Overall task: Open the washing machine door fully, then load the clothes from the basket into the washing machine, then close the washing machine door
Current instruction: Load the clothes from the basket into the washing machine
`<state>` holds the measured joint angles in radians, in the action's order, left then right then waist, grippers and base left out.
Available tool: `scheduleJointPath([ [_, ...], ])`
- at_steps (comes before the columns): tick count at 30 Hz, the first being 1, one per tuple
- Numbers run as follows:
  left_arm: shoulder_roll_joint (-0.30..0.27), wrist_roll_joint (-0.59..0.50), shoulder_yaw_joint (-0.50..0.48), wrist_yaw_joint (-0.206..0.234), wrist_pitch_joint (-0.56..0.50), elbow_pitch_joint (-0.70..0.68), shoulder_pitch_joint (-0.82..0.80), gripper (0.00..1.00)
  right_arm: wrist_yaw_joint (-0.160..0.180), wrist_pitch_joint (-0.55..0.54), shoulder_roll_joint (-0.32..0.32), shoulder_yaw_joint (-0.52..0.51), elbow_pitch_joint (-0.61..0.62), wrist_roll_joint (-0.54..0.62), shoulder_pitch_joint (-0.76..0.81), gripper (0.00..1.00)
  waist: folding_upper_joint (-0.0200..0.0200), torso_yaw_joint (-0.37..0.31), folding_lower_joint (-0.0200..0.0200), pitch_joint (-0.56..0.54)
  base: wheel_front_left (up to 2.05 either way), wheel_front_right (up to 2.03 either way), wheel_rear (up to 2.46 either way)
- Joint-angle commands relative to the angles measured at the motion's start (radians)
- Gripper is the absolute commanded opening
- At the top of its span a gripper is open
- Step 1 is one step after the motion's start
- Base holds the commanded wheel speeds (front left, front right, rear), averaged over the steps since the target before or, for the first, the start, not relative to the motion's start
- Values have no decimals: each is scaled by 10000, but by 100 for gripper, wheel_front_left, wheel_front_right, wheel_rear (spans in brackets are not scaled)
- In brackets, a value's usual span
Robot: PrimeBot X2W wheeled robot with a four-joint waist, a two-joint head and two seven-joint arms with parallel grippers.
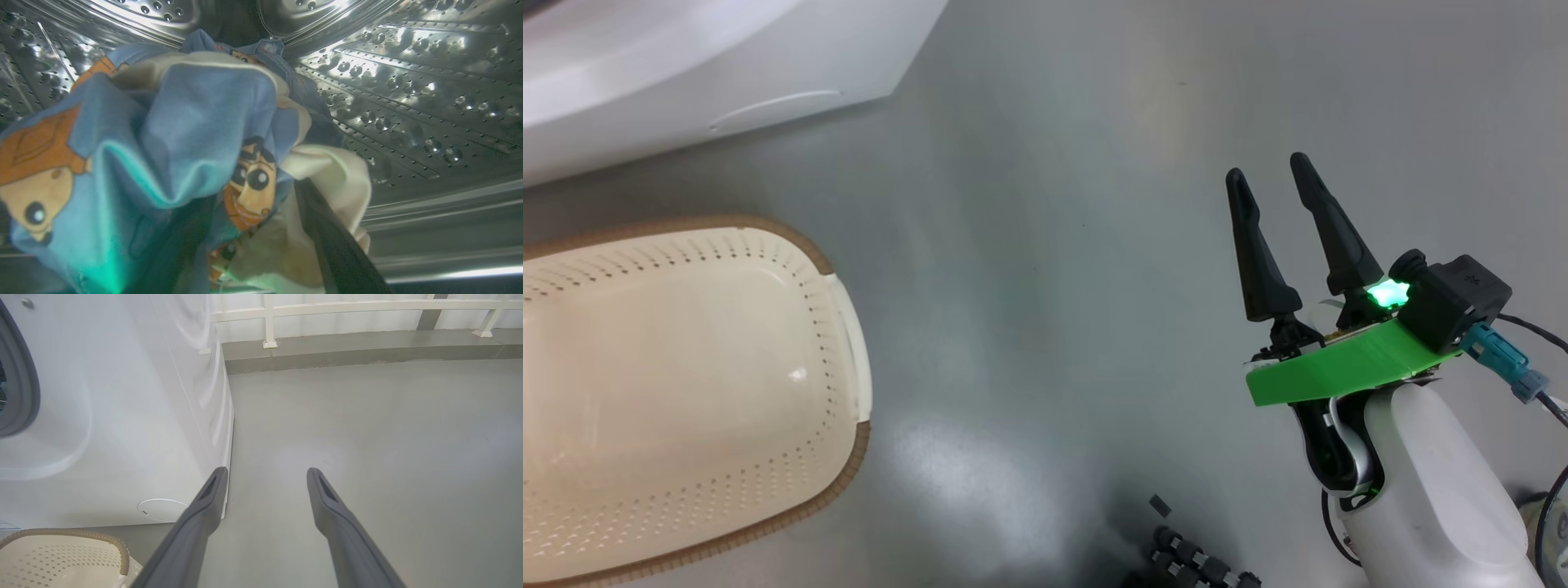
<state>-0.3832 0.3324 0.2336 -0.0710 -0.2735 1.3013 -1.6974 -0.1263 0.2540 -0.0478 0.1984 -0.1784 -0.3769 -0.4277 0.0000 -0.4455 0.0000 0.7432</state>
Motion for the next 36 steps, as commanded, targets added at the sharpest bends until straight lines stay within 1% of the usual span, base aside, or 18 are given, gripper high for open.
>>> scheduleJointPath([
  [1, -174, 187, -58, -65, -232, -189, -65, 100, -44, 78, -55, 146, 131, -9, 70, 100, 0, 129, 0, -176, 0, 0, 0],
  [3, -129, 237, -56, -89, -49, -188, 149, 100, -44, 78, -51, 155, 115, 2, 26, 100, 0, 196, 0, -307, 0, 0, 0],
  [6, -99, 279, -61, -96, 809, -347, 557, 100, -44, 78, -53, 102, 73, 43, -7, 100, 0, 307, 0, -558, 0, 0, 0],
  [7, -99, 279, -61, -96, 809, -347, 557, 100, -44, 78, -53, 102, 73, 43, -7, 100, 0, 307, 0, -558, 0, 0, 0],
  [9, -98, 203, 43, -117, 1415, -419, 944, 100, -44, 78, -85, 63, 30, 73, -3, 100, 0, 392, 0, -773, 0, 0, 0],
  [13, 4, 415, -68, -211, 2458, -428, 1762, 100, -44, 78, -211, 71, -100, 118, 44, 100, 0, 594, 0, -1274, 0, 0, 0],
  [17, 241, 709, -221, -326, 3351, -428, 2500, 100, -44, 78, -360, 49, -191, 108, 68, 100, 0, 848, 0, -1767, 0, 0, 0],
  [21, 448, 845, -188, -433, 4002, -391, 3313, 100, -44, 78, -499, 32, -281, 102, 111, 100, 0, 1078, 0, -2369, 0, 0, 0],
  [28, 883, 1066, -102, -535, 4880, -398, 4507, 100, -44, 78, -846, -60, -432, 35, 300, 100, 0, 1595, 0, -3391, 0, 0, 0],
  [33, 1269, 1286, -77, -573, 5209, -634, 5472, 100, -44, 78, -1025, -106, -537, 29, 513, 100, 0, 1998, 0, -4069, 0, 0, 0],
  [36, 1360, 1287, -16, -581, 5312, -1001, 6108, 100, -44, 78, -1111, -146, -575, 27, 668, 100, 0, 2228, 0, -4427, 0, 0, 0],
])
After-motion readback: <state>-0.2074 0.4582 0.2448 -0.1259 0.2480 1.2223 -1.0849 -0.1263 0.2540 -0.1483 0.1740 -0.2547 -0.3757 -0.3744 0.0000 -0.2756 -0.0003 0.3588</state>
